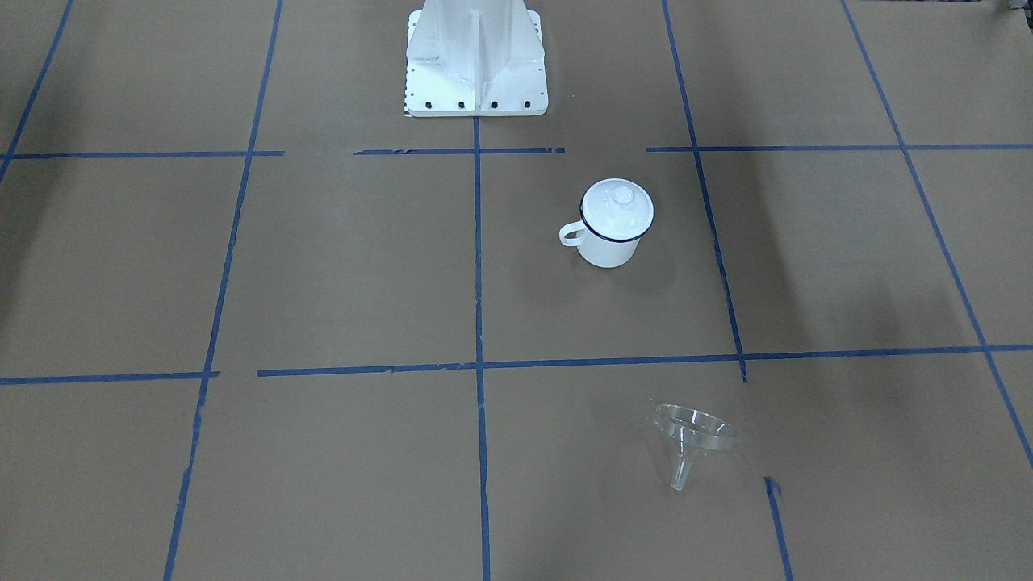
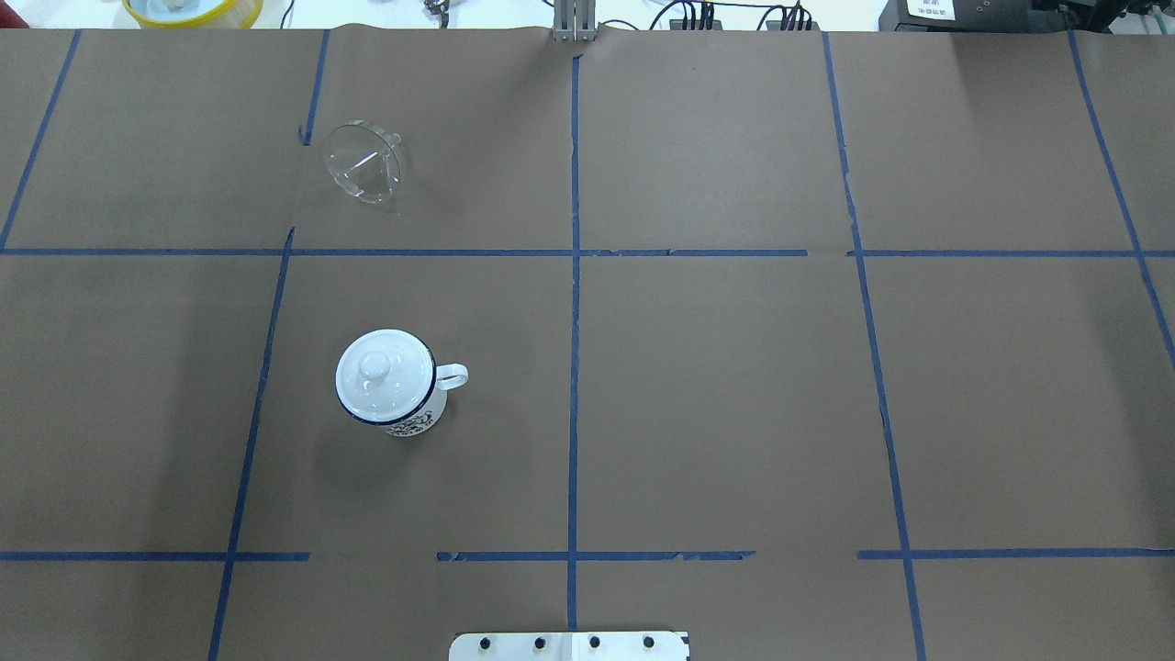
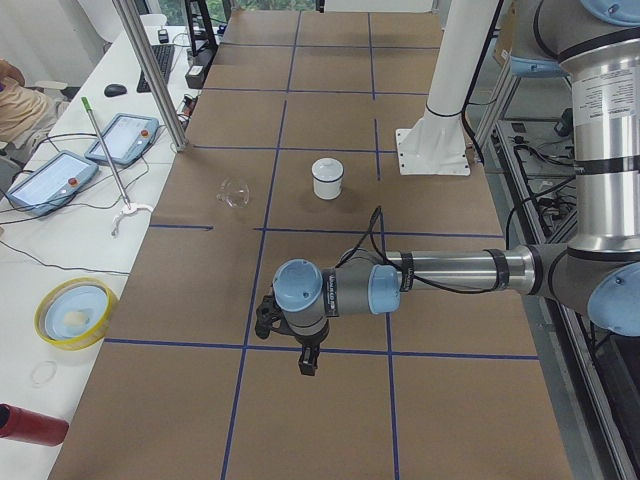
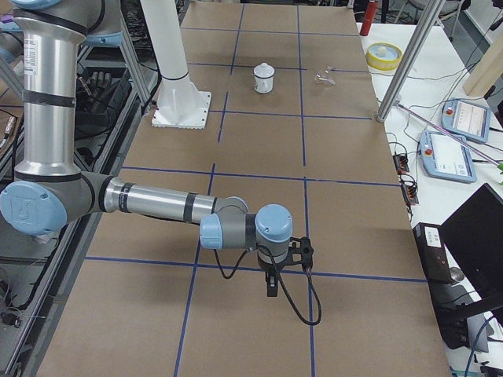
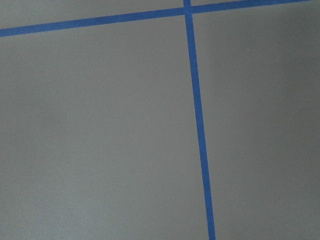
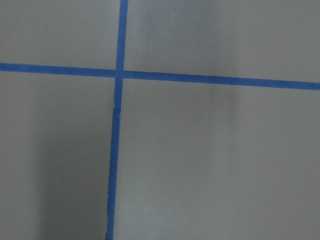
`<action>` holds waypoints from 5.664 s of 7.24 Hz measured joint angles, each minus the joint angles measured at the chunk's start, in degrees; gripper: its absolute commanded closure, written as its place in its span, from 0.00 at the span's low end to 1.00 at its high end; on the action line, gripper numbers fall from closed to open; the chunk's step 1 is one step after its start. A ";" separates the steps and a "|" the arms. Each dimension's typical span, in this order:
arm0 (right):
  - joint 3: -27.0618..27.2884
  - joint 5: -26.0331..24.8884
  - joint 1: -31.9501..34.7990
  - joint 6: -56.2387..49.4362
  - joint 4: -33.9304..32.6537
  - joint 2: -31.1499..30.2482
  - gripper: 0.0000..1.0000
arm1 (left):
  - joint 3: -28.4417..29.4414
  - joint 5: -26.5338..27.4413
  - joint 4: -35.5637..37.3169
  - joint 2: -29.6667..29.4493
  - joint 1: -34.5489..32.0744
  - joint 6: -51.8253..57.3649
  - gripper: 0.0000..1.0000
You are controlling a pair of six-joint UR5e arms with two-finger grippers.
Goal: Place funnel on cup
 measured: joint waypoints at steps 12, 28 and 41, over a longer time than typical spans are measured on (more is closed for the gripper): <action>0.00 0.00 0.00 0.02 0.00 0.00 0.00 | -8.71 -2.63 -10.35 -12.82 6.36 -10.18 0.00; 0.00 0.00 0.00 0.00 0.00 0.00 0.00 | -17.49 30.79 1.74 -35.07 57.57 -85.26 0.10; 0.00 0.00 0.00 0.00 0.00 0.00 0.00 | -17.23 30.62 1.94 -35.00 58.65 -85.21 0.29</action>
